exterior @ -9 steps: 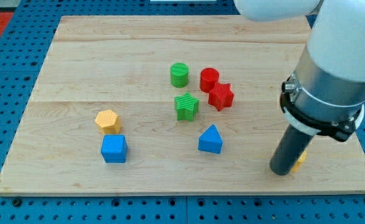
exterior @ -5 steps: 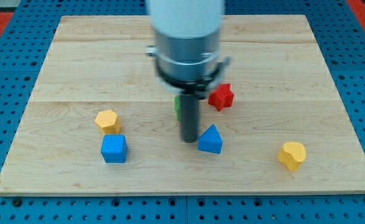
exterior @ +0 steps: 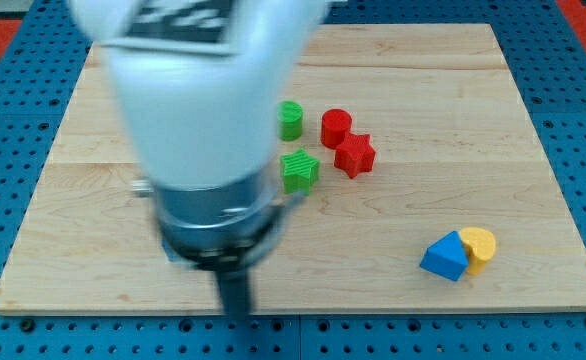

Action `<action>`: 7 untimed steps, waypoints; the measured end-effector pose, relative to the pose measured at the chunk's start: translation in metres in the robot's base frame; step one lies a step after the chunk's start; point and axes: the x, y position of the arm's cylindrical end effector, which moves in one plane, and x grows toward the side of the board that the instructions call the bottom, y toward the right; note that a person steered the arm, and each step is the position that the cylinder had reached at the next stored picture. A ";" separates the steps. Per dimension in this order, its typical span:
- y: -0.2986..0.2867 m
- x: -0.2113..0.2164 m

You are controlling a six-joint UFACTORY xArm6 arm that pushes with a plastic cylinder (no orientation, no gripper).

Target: Push the blue cube into the blue triangle

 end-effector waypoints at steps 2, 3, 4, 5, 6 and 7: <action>-0.086 -0.071; -0.011 -0.071; 0.074 -0.071; 0.152 -0.072; 0.214 -0.072; 0.104 -0.071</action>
